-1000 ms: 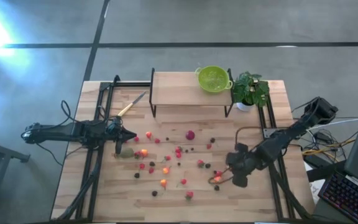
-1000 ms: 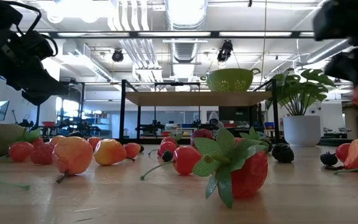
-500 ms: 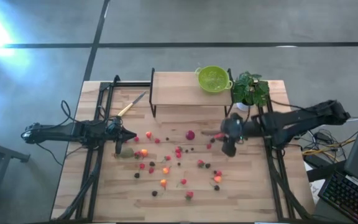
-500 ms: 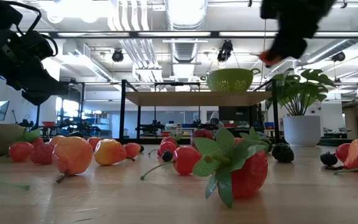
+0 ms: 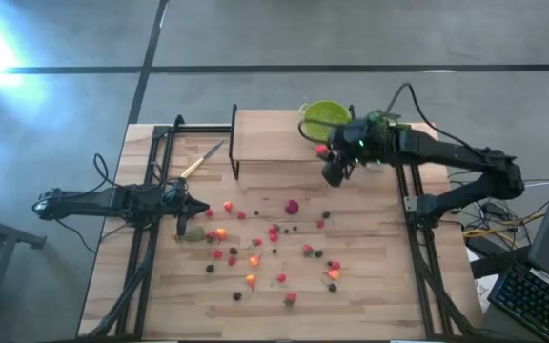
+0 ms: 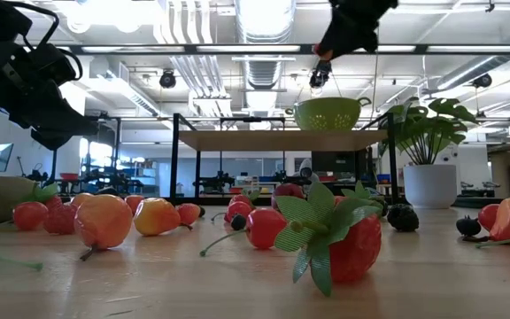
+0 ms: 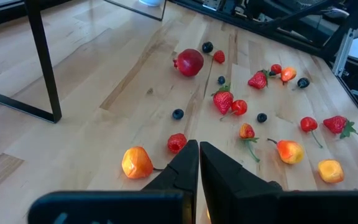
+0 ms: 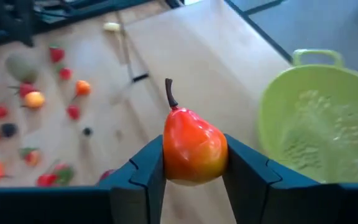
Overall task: Build produce basket
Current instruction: Put the pear into the green basket
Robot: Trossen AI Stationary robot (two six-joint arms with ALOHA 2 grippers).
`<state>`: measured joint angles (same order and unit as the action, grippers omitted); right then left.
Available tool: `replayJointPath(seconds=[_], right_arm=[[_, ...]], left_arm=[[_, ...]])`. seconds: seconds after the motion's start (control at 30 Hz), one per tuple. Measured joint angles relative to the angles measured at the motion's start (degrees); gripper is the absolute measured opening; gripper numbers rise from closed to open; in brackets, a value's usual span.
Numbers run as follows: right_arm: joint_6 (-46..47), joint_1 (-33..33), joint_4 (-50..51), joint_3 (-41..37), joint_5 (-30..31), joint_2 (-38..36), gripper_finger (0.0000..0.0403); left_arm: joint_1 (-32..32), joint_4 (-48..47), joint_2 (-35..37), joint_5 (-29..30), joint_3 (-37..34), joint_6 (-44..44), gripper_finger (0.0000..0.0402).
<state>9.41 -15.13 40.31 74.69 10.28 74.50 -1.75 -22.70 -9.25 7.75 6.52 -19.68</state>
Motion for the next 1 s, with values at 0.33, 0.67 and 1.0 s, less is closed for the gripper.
replayJointPath(seconds=[0.33,0.67,1.0], right_arm=[[-4.62,-11.75,14.58,13.97,-0.09,12.84,0.0135],[-7.53,-18.51,16.94,19.19,-3.38,20.24,0.0119],[-8.09,-22.28,18.44,19.79,-4.78,22.80,0.0140]], left_arm=[[0.01,0.00,0.00,0.00,0.00,0.00,0.0021],[0.00,0.00,0.01,0.00,0.00,0.00,0.0021],[-0.01,0.00,0.01,0.00,0.00,0.00,0.0021]])
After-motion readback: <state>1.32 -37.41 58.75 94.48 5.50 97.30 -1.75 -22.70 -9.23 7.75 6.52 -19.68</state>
